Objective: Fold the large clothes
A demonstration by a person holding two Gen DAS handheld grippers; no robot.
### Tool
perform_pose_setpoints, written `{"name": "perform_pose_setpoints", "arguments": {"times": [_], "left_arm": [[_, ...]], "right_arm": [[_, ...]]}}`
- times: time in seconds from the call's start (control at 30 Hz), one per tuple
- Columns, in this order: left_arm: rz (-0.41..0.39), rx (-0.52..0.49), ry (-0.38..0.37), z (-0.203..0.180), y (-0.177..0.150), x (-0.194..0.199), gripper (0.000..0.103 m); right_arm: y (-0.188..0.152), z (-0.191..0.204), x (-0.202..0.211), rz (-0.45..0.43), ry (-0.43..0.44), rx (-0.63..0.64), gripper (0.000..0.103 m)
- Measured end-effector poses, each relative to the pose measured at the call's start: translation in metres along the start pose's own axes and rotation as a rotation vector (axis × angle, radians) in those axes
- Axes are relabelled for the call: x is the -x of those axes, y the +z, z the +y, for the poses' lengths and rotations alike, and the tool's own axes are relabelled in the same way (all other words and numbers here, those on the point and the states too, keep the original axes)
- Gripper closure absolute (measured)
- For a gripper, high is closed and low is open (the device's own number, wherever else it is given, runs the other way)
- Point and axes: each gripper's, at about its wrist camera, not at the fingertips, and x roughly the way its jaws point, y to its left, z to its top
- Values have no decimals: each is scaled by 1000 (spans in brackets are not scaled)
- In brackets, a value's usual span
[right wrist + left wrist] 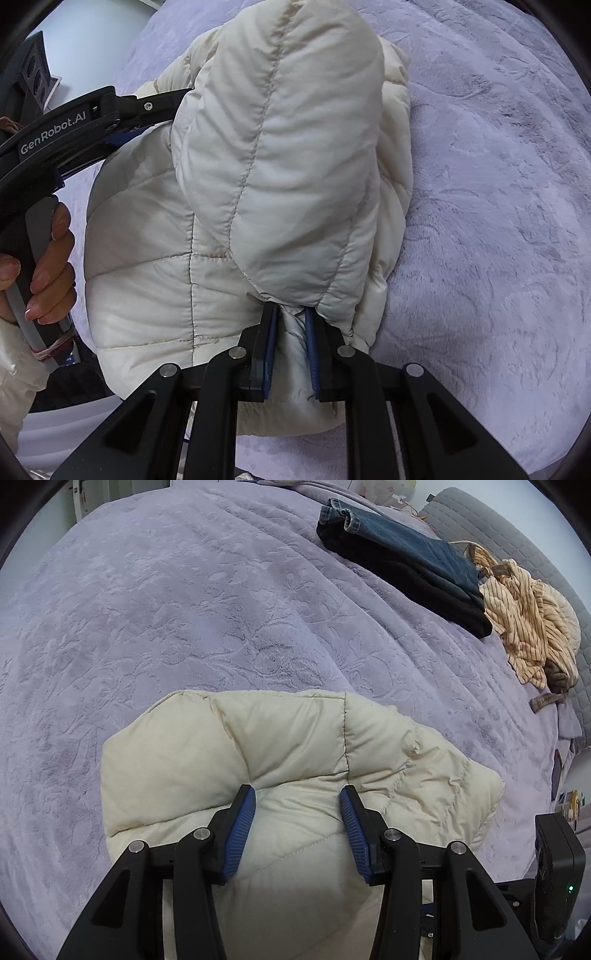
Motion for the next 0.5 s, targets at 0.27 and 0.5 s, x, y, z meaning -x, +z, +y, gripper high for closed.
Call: {"name": "perform_pose_setpoints", "arguments": {"times": [0.27, 0.5], "left_arm": [[-16, 28, 35, 0, -28, 50, 53], [10, 70, 59, 3, -63, 80, 53]], "right_arm": [[0, 10, 10, 18, 10, -1, 85], [-2, 19, 33, 20, -3, 18, 72]]}}
